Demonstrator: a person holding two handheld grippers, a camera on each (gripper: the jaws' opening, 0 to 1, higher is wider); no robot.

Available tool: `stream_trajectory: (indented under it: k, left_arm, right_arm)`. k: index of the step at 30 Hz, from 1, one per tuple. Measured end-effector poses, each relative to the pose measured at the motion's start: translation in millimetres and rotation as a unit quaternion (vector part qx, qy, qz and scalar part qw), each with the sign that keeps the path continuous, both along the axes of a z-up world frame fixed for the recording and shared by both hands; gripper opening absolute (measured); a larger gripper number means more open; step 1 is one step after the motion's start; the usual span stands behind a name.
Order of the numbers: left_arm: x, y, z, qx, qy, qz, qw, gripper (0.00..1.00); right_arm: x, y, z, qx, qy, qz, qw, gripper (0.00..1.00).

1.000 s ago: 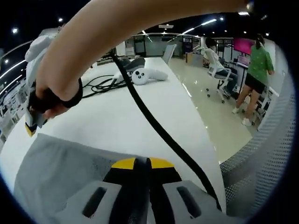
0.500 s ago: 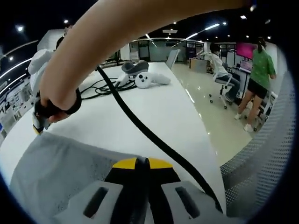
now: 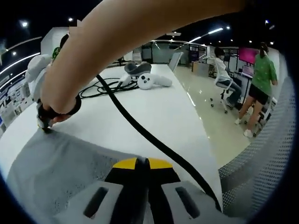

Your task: Fold the towel on the table until its edges align and the towel forms a compact rectangular stack.

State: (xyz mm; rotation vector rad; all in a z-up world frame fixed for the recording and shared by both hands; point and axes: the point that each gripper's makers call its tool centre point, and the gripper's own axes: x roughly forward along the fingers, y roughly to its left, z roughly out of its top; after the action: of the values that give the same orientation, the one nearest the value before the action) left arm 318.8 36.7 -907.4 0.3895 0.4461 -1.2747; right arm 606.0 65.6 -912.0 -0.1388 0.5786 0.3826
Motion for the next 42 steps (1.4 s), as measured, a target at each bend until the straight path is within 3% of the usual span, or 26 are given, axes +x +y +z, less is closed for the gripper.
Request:
stream_trajectory:
  k: [5, 10, 13, 19, 21, 23, 36, 39, 42]
  left_arm:
    - [-0.8, 9, 0.5, -0.001, -0.011, 0.022, 0.9997, 0.04]
    - [1.8, 10, 8.3, -0.010, -0.013, 0.029, 0.9995, 0.03]
    - [2.5, 9, 15.1, -0.028, 0.011, 0.045, 0.9985, 0.03]
    - [5.2, 13, 27.7, -0.041, 0.014, 0.061, 0.9972, 0.04]
    - [6.6, 16, 34.6, -0.049, 0.014, 0.067, 0.9964, 0.04]
    - [8.1, 19, 42.2, -0.060, 0.017, 0.079, 0.9949, 0.04]
    - [10.4, 48, 82.2, -0.084, -0.015, 0.118, 0.9893, 0.04]
    - [12.4, 57, 86.9, -0.080, -0.034, 0.116, 0.9894, 0.04]
    - [14.5, 68, 99.1, -0.097, -0.034, 0.126, 0.9867, 0.04]
  right_arm:
    - [1, -3, 4.2, 0.111, 0.012, -0.046, 0.9927, 0.00]
    - [-2, -4, 15.9, 0.143, 0.003, -0.041, 0.9889, 0.00]
    - [-4, -1, 25.1, 0.161, 0.003, -0.037, 0.9863, 0.00]
    - [-8, 6, 39.9, 0.188, -0.003, -0.030, 0.9817, 0.00]
    - [-11, 16, 49.0, 0.246, 0.010, -0.035, 0.9686, 0.00]
    - [-14, 18, 52.8, 0.235, 0.008, -0.027, 0.9715, 0.00]
    - [-18, 44, 109.8, 0.254, -0.015, -0.011, 0.9671, 0.00]
    - [-20, 52, 124.5, 0.259, -0.023, -0.009, 0.9656, 0.00]
    - [-21, 61, 134.4, 0.260, -0.028, -0.003, 0.9653, 0.00]
